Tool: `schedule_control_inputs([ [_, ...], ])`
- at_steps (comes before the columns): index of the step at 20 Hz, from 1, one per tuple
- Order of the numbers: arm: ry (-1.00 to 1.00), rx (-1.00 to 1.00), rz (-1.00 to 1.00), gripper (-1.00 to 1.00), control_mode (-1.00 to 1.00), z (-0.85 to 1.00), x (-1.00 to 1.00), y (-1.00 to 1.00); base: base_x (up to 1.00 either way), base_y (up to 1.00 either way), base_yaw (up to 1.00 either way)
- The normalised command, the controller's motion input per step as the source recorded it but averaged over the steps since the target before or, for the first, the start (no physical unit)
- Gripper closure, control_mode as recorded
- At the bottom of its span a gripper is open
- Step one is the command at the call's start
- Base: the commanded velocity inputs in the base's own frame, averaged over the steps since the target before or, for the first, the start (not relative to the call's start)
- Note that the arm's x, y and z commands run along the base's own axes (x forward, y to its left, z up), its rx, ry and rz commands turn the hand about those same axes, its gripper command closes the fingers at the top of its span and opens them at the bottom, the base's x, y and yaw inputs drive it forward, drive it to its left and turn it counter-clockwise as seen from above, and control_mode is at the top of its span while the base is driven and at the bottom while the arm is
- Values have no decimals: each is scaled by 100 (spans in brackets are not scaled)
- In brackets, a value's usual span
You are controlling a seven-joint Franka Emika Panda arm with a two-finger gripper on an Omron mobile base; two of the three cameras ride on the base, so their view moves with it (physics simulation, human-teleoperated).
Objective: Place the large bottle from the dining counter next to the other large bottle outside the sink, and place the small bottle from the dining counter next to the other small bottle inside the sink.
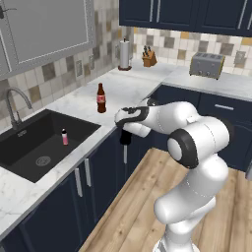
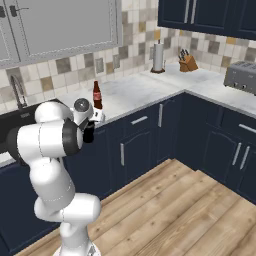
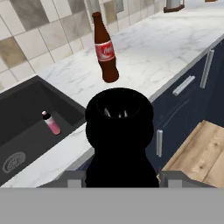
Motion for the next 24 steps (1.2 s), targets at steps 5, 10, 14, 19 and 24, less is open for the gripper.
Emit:
schedule_control_inputs([
  [5,0,0,0,100,100,0,0,0,77,0,13],
  [10,0,0,0,100,100,0,0,0,56,0,11],
  [14,0,0,0,100,100,0,0,0,55,0,9],
  [19,0,0,0,100,100,0,0,0,60,0,8],
  [24,0,0,0,100,100,0,0,0,56,0,7],
])
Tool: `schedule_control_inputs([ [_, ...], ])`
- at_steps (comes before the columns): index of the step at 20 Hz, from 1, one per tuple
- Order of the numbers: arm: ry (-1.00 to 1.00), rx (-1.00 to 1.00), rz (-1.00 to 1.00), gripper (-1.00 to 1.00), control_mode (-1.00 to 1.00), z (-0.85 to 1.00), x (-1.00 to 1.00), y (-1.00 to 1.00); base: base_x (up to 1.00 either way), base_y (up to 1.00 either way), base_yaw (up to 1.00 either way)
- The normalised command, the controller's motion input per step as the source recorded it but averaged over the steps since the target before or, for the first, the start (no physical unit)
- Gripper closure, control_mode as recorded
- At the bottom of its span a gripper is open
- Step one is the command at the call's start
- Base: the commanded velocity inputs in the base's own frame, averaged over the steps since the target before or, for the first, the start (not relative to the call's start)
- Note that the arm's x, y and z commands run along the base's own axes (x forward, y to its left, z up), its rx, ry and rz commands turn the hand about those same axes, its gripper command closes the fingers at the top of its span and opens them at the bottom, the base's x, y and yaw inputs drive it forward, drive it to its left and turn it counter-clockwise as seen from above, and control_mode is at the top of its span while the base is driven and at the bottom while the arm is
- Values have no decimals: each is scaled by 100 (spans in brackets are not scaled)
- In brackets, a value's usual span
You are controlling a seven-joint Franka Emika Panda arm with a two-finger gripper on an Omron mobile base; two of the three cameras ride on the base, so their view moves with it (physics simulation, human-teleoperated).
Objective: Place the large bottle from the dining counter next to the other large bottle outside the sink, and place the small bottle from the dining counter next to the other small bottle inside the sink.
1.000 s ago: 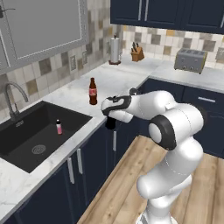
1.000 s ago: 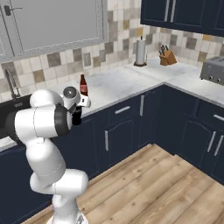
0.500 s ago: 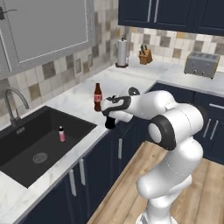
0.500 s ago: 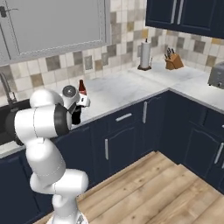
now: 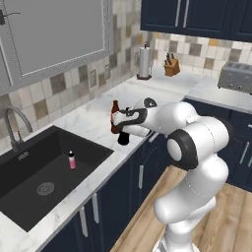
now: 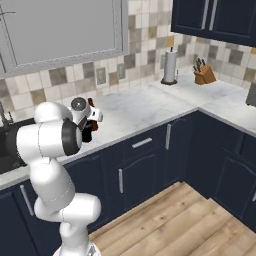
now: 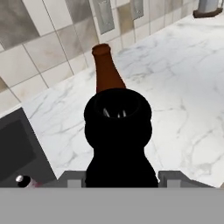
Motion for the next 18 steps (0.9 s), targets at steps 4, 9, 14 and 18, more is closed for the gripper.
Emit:
schedule_control_inputs([
  [4,0,0,0,100,100,0,0,0,53,0,7],
  [9,0,0,0,100,100,0,0,0,31,0,6],
  [14,0,0,0,100,100,0,0,0,8,0,4],
  [18,0,0,0,100,100,0,0,0,7,0,4],
])
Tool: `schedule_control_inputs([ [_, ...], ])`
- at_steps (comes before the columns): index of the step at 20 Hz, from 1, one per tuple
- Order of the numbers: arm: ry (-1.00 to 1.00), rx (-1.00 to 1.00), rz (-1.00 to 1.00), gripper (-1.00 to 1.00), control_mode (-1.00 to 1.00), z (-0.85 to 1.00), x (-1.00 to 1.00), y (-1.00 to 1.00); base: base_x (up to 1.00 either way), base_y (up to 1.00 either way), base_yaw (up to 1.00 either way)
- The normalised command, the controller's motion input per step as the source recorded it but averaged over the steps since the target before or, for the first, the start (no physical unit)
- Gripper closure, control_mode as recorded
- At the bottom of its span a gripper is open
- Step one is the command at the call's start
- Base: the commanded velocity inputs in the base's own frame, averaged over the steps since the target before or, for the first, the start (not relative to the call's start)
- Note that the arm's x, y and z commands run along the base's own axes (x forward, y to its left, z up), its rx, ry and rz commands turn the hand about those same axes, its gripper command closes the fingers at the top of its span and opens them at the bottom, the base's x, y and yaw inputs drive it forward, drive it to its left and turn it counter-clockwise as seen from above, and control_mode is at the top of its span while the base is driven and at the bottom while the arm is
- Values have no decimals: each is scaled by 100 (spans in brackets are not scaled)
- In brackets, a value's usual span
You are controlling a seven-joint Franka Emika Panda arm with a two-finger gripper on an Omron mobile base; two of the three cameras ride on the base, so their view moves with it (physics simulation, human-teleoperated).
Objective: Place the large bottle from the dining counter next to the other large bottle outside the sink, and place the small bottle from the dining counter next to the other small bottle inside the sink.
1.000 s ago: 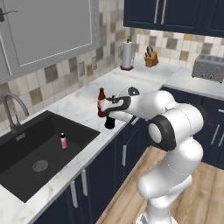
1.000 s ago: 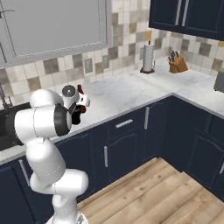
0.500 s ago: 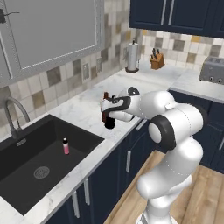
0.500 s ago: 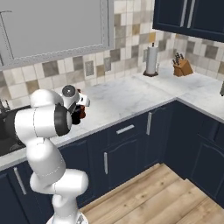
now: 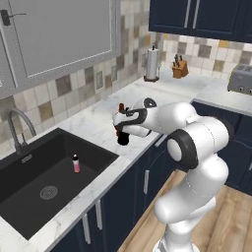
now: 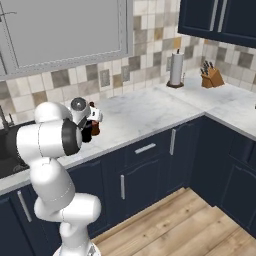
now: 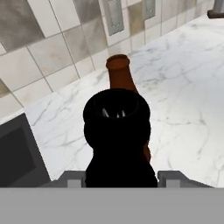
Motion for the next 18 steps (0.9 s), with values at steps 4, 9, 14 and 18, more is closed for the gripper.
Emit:
schedule_control_inputs([
  [4,0,0,4,100,-100,-11,5,0,0,0,0],
  [9,0,0,5,100,-100,-26,1,0,0,0,0],
  [14,0,-4,6,100,-100,-40,0,0,0,0,0],
  [18,0,-6,6,100,-100,-42,0,0,0,0,0],
])
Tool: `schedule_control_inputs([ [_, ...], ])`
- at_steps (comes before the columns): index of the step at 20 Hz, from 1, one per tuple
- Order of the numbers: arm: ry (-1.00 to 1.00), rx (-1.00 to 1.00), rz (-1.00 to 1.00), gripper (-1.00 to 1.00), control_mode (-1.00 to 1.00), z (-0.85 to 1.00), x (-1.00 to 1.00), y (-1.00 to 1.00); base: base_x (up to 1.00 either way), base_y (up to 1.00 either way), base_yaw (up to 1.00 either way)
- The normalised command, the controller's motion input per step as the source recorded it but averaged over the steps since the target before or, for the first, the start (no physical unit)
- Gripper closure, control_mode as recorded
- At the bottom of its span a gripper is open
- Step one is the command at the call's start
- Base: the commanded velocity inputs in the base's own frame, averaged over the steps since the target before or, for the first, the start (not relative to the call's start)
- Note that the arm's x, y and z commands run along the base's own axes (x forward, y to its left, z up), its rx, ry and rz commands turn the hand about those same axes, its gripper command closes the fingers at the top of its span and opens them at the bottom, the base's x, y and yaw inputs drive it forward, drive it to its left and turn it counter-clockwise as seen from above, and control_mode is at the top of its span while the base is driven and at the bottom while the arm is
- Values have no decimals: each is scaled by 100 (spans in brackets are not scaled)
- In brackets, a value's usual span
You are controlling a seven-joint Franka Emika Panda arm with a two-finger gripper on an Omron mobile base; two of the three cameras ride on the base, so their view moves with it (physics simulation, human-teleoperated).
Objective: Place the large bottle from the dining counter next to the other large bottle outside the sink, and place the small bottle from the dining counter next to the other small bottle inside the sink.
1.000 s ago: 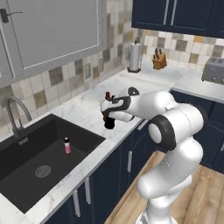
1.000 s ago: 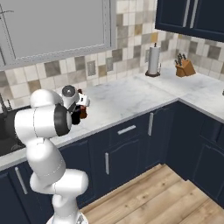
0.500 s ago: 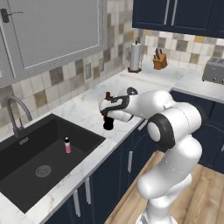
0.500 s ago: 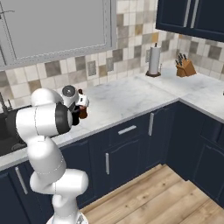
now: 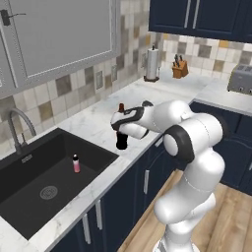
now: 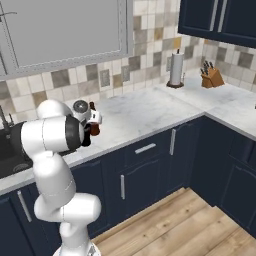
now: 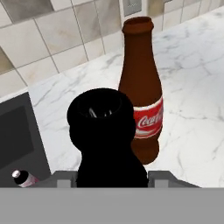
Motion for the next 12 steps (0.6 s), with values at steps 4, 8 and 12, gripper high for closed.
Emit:
schedule_control_inputs([
  [4,0,-7,7,100,-100,-38,0,0,0,0,0],
  [8,0,-7,7,100,-100,-36,0,0,0,0,0],
  [12,0,-7,7,100,-100,-35,0,0,0,0,0],
])
